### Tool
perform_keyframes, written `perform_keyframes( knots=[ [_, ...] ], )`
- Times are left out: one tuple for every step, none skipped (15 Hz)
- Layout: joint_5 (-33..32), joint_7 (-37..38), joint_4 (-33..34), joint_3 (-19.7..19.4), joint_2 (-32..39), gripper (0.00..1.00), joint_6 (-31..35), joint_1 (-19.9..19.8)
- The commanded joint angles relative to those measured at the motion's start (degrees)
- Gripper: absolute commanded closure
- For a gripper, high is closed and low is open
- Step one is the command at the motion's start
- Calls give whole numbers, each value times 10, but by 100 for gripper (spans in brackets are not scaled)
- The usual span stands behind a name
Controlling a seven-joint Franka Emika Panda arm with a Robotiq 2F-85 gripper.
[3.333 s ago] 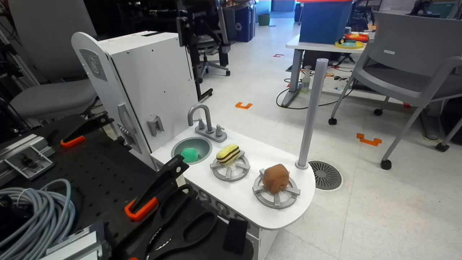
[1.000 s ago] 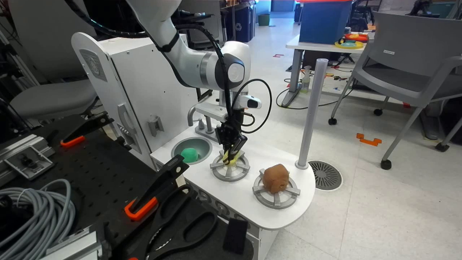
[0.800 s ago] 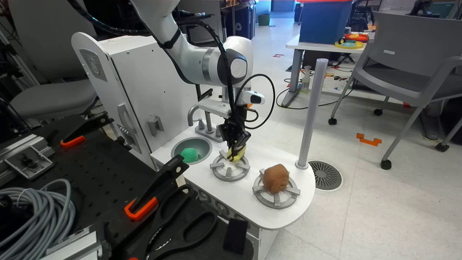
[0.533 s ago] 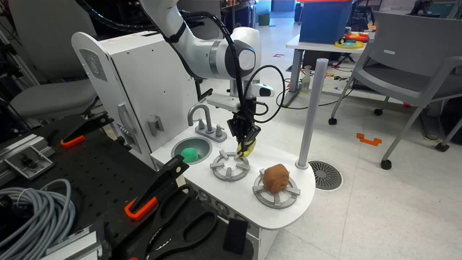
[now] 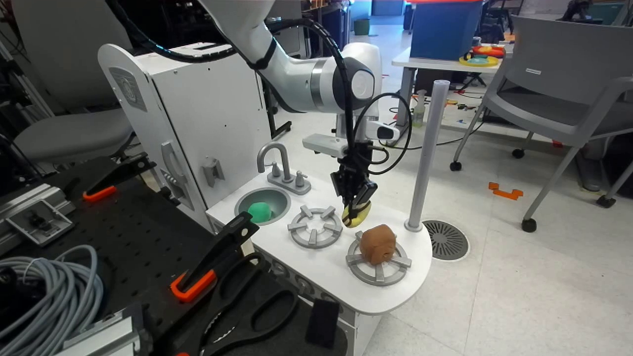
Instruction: Move the black and yellow plush to the right.
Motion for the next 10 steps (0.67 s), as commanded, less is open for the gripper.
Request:
perform_keyframes(
  knots=[
    [0, 25, 23, -5, 14, 97, -38, 2],
    [-2, 30, 32, -6, 22, 97, -43, 2],
    [-3, 33, 31, -8, 22, 97, -44, 3],
    [-4, 37, 30, -9, 22, 97, -43, 4],
    [-3, 39, 30, -9, 22, 97, -47, 4],
    [-5, 40, 29, -10, 21, 97, -45, 5],
    [-7, 42, 26, -12, 21, 97, -43, 7],
    [-10, 43, 24, -14, 21, 97, -41, 9],
    [-13, 45, 22, -16, 21, 97, -38, 11],
    [-15, 44, 20, -18, 21, 97, -38, 13]
  ],
)
